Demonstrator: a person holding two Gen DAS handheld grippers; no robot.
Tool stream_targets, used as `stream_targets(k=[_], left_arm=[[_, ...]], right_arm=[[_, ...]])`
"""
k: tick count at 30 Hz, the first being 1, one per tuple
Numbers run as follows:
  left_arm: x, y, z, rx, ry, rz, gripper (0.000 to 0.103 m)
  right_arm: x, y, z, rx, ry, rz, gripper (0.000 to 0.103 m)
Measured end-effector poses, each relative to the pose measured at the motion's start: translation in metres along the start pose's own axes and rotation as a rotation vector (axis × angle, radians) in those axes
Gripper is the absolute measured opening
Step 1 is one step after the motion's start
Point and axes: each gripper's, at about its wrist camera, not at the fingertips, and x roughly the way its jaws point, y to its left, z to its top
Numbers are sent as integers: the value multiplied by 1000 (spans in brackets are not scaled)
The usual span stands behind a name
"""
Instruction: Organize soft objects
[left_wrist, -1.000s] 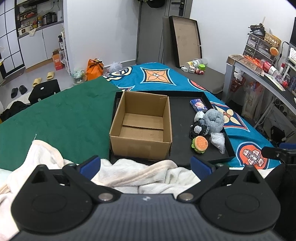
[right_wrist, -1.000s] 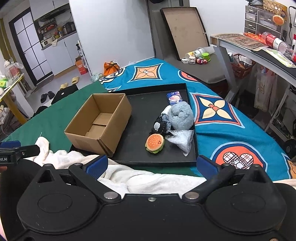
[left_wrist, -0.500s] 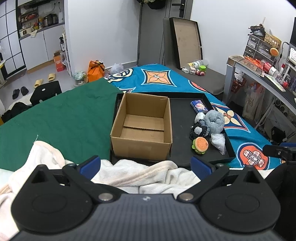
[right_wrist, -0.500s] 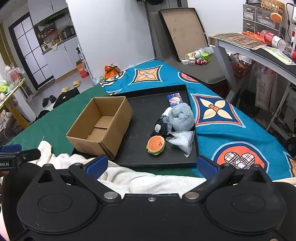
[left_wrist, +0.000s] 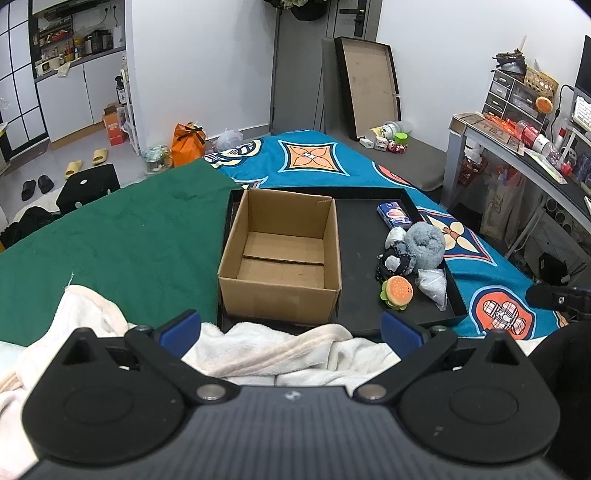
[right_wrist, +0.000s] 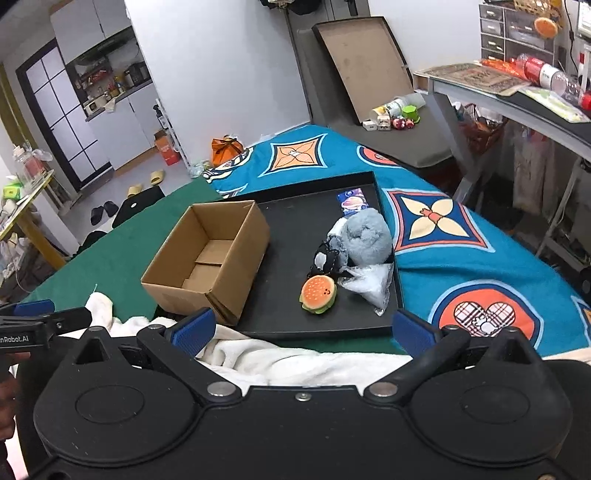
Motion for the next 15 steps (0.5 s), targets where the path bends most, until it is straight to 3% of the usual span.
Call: stream_targets(k=[15], left_arm=[[17,7,8,-20,23,12,103]], right_arm=[[19,-11,-2,46,31,15,103]])
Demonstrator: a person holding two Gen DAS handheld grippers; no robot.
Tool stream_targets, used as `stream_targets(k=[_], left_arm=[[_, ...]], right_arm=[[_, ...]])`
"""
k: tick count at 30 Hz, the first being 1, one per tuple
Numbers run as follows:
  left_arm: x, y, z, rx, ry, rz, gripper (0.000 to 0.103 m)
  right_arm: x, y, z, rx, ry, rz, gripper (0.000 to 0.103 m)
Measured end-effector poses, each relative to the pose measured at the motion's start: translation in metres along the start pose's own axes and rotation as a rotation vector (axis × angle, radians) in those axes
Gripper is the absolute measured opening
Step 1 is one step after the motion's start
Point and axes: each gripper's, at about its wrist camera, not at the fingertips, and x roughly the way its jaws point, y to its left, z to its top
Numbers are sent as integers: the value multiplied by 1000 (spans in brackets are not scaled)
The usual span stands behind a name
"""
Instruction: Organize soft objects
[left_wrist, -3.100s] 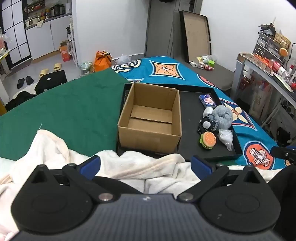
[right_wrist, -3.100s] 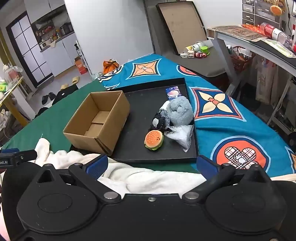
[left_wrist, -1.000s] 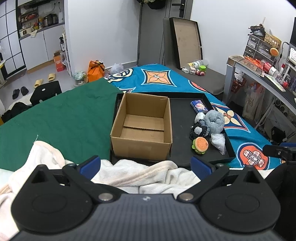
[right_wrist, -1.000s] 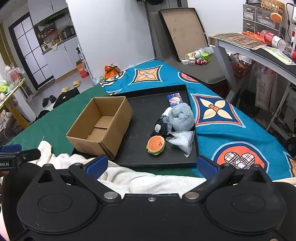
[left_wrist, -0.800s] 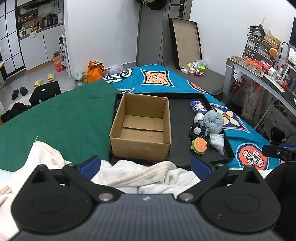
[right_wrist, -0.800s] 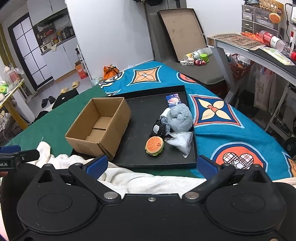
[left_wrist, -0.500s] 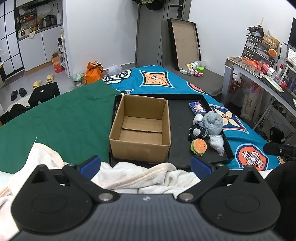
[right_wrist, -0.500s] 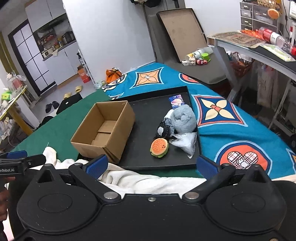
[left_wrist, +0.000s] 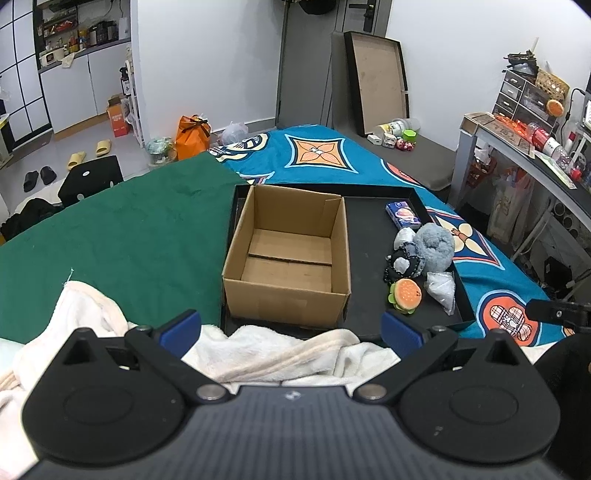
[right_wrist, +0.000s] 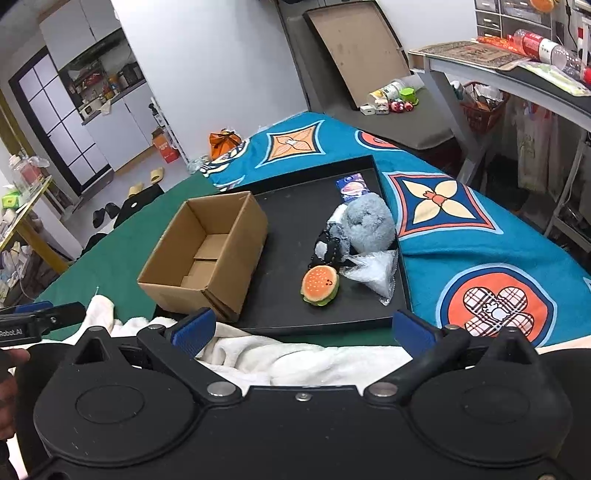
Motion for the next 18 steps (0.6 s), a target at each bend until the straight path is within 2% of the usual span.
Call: stream_targets(k=[18], left_arm=[[47,10,19,-14,59,14,100]], right_arm=[[43,-27,8,41,40,4,103]])
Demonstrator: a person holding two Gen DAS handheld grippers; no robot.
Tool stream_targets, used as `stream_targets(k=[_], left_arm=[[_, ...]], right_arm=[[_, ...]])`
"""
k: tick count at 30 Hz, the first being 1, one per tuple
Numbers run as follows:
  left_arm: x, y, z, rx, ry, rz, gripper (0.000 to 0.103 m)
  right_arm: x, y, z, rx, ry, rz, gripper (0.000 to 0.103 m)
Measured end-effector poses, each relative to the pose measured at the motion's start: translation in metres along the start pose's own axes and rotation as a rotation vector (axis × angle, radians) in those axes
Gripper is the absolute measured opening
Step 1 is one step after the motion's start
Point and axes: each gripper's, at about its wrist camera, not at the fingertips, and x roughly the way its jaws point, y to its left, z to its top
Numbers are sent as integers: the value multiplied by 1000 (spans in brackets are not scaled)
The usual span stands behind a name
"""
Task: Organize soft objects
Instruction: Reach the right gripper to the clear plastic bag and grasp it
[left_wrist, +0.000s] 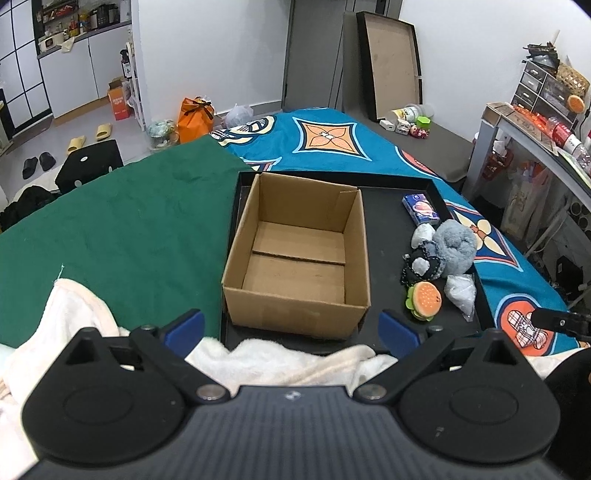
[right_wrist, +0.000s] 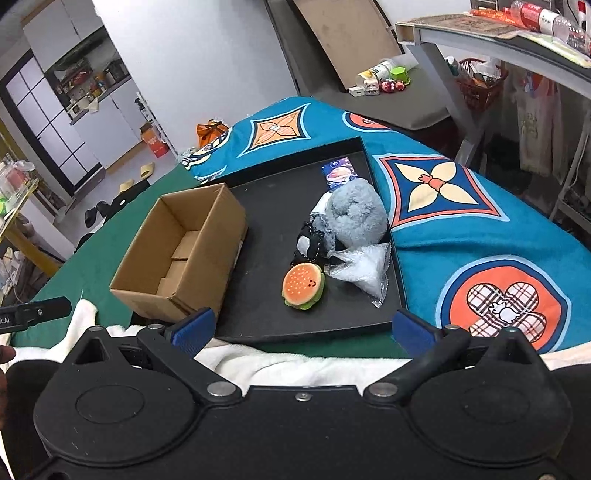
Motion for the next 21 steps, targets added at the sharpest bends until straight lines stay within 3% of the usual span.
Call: stream_targets(k=[9,21], left_arm=[[25,12,14,-24,30,17,99],[61,36,31,-91,78,71,79]], right_arm=[[26,-17,7,50,12,6,103],[62,-26,17,38,20,-25,103]])
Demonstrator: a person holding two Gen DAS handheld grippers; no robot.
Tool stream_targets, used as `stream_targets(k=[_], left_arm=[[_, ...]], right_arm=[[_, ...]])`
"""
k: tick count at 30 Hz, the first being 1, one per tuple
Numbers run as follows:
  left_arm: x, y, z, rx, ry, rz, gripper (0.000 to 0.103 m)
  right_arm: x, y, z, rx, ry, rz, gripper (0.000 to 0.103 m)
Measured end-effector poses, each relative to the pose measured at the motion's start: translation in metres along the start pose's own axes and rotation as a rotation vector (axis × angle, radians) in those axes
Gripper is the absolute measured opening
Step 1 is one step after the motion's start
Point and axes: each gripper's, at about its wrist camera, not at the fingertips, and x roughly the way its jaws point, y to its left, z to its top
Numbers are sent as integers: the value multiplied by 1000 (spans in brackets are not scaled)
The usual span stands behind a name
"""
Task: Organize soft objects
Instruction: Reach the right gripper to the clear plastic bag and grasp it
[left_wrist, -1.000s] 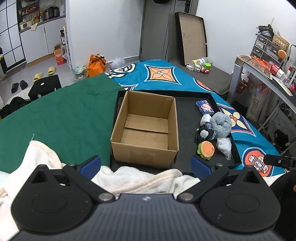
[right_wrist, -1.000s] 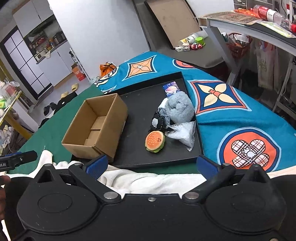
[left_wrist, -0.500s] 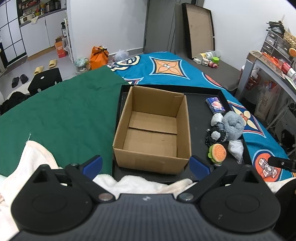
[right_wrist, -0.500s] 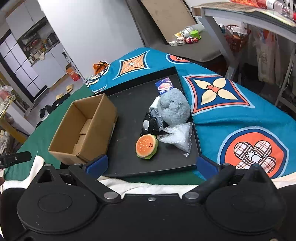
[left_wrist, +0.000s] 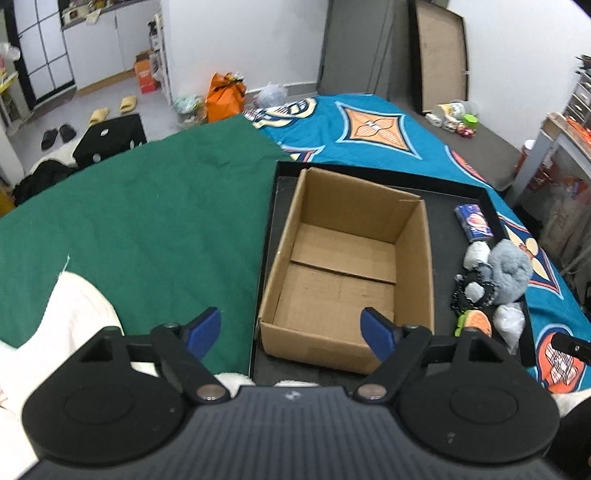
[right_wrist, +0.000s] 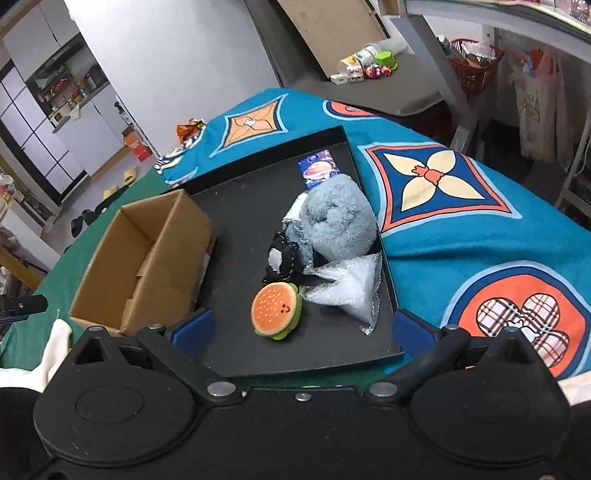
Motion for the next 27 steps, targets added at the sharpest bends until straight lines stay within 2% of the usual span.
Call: stream_targets(k=[2,6,8,14,19,22,25,26,27], left_arm=[[9,3,2,-11,23,8,74],[28,3,6,-12,67,26,68],[38,3,9,-12,88,39,61],[66,7,19,-23,164,70,44],[85,6,23,-7,218,91,32],[92,8,22,-2,238,92,30],[99,12,17,-15,273,72,30],[100,13,15,-21,287,63,29],[99,14,14,-25,285,58,28]], right_arm=[[9,-2,2,-4,1,-9,102],[29,-5,7,-18,31,-17,92],[38,-8,9,-11,44,-15,90],[66,-17,14,20,93,-14,71],[81,-24,21,55,106,-27,69],[90,-29,22,73,116,-37,64],[98,-32,20,59,112,-52,52],[101,-33,20,61,116,-61,42],[104,-35,18,73,121,-65,40]])
